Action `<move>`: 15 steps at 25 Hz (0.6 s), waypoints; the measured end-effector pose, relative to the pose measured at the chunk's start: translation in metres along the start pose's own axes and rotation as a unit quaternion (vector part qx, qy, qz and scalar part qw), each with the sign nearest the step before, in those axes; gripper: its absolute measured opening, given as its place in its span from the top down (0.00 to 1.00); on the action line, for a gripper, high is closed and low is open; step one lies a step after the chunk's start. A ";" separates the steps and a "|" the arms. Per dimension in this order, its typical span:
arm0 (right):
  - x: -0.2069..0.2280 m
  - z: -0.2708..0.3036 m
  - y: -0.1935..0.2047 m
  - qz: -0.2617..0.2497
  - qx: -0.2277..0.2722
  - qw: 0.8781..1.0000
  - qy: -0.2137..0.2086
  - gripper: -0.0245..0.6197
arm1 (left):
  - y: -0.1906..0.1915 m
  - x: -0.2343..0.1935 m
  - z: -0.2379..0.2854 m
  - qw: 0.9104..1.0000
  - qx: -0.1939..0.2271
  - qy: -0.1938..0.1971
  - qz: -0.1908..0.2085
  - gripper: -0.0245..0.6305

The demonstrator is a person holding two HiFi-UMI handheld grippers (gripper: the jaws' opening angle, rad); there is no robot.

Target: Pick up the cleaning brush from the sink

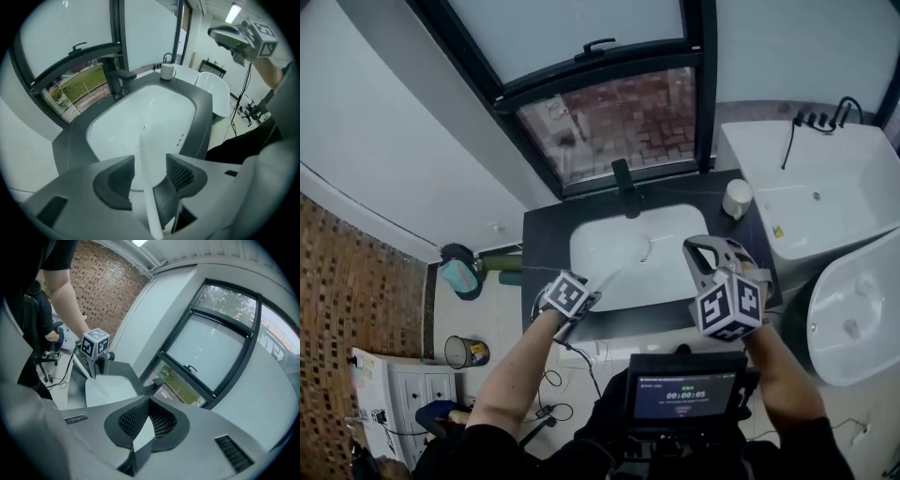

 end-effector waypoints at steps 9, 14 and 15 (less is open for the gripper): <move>0.065 0.091 0.062 0.059 -0.037 0.998 0.012 0.99 | -0.023 -0.059 0.157 0.995 -0.086 0.016 0.051 0.60; 0.094 0.126 0.082 0.083 -0.054 0.995 0.008 0.99 | -0.032 -0.084 0.208 0.993 -0.109 0.025 0.048 0.60; 0.096 0.128 0.087 0.084 -0.057 0.995 0.010 0.99 | -0.033 -0.084 0.215 0.992 -0.113 0.025 0.053 0.60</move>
Point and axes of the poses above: the fingertips, and each gripper's own axes: z forward along the fingers, x to its right, y out of its underside, the point moved 8 cm from there along -z, backward along the fingers, and after that the axes turned 12 degrees about -y, right-handed, at the moved point
